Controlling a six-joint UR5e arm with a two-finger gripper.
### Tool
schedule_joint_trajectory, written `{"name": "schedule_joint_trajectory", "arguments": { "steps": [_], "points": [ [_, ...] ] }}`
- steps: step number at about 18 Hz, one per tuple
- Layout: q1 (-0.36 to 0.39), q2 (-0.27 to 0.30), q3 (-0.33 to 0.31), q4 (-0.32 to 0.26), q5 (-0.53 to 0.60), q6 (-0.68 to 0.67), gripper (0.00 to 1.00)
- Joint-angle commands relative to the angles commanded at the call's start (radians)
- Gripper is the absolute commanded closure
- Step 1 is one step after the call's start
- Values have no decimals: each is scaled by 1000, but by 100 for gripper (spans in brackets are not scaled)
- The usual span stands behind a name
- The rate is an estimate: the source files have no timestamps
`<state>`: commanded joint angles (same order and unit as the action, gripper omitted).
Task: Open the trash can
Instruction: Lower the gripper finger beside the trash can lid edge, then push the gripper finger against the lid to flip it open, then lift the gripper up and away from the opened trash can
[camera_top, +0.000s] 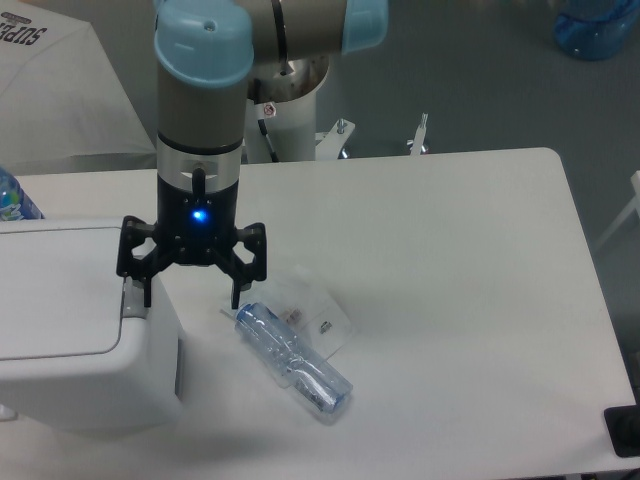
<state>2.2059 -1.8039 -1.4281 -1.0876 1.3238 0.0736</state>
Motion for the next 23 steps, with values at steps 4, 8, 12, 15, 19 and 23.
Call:
{"name": "schedule_joint_trajectory", "arguments": {
  "steps": [4, 8, 12, 15, 19, 23],
  "points": [
    [-3, 0, 0, 0, 0, 0, 0],
    [-9, 0, -5, 2, 0, -2, 0],
    [-9, 2, -14, 5, 0, 0, 0],
    [-9, 2, -15, 5, 0, 0, 0],
    [-9, 0, -15, 3, 0, 0, 0],
    [-3, 3, 29, 6, -3, 23, 0]
  ]
}}
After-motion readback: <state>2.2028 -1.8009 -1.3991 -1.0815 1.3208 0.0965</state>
